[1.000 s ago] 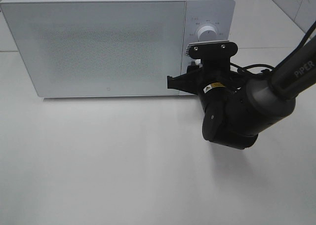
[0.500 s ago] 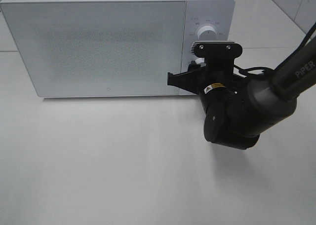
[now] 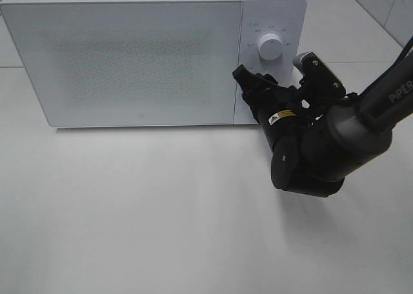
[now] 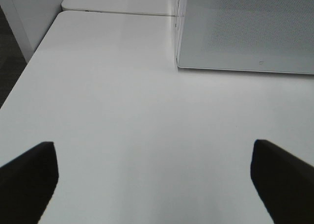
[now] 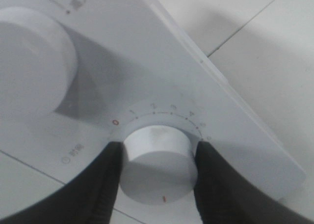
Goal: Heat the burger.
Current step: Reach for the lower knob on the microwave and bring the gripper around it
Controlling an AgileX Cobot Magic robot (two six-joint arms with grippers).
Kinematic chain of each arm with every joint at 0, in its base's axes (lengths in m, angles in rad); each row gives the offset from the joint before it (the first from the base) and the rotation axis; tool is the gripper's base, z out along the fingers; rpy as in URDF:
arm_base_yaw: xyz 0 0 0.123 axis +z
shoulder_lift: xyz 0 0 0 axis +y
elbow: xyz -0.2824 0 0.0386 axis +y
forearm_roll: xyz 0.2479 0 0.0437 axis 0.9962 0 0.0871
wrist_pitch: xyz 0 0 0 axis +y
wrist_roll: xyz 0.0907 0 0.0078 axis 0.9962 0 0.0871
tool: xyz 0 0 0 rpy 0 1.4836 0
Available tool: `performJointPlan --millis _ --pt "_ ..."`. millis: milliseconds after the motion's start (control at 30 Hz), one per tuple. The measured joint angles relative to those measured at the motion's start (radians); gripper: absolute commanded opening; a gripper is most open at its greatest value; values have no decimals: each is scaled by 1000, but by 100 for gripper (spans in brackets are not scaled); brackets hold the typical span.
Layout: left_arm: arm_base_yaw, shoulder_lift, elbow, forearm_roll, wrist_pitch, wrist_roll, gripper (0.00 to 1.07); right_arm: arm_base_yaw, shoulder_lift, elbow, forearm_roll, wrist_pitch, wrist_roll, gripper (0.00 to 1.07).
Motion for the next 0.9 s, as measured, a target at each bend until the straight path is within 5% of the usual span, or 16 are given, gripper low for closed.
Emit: performJointPlan --millis 567,900 --pt "0 0 0 0 0 0 100 0 0 0 2 -4 676 0" --pt "0 0 0 0 0 0 100 0 0 0 2 -5 813 0"
